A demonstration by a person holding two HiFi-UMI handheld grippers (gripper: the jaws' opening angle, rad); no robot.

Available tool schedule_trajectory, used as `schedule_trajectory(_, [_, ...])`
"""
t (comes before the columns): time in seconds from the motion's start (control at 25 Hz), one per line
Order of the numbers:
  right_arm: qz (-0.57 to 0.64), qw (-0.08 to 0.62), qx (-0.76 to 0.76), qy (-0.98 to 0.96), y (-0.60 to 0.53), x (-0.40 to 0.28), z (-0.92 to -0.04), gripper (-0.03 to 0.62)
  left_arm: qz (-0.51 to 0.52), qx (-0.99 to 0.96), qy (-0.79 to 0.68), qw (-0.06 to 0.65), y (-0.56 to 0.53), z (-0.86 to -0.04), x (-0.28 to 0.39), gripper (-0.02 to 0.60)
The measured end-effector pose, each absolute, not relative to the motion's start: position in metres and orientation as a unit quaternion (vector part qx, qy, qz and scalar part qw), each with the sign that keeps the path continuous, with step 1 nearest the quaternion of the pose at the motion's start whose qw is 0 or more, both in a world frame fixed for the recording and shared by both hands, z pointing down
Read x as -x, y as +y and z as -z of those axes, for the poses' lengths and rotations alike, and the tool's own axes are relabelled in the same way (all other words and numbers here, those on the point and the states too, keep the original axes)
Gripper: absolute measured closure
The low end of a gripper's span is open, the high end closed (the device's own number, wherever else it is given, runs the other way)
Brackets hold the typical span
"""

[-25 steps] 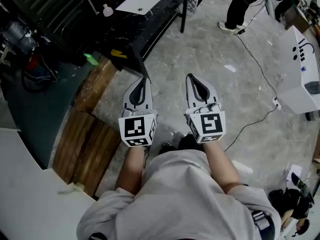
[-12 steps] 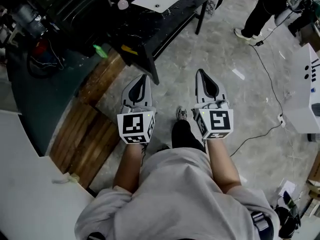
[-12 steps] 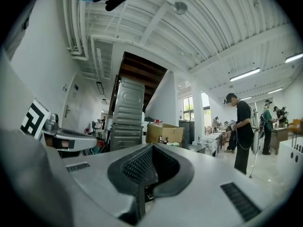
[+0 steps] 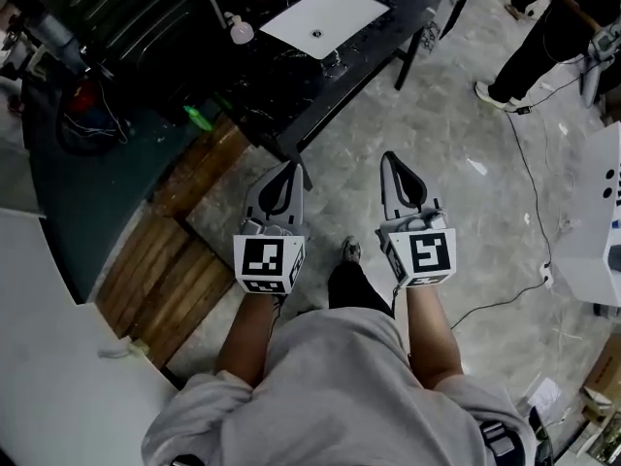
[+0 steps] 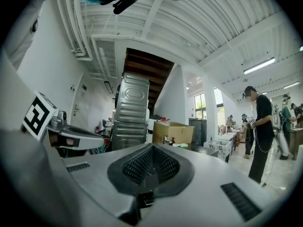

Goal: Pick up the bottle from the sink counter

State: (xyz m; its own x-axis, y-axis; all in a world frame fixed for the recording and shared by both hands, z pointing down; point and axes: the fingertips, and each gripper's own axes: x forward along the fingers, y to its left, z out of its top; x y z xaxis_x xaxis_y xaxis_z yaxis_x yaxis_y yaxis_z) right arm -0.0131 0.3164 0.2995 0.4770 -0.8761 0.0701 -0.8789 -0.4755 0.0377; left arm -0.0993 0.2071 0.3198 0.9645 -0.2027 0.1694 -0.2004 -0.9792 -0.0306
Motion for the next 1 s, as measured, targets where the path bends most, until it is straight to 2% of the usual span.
schedule_trajectory(0.44, [-0.033, 0.074, -0.811, -0.58, 0.265, -0.067, -0.328, 0.585, 0.155, 0.982, 0.104, -0.016, 0.194, -0.36, 0.024, 0.569])
schedule_trajectory(1.0, [-0.049, 0.089, -0.731, -0.674, 0.144, -0.072, -0.353, 0.585, 0.148, 0.964, 0.214, -0.06, 0.096, -0.379, 0.026, 0.569])
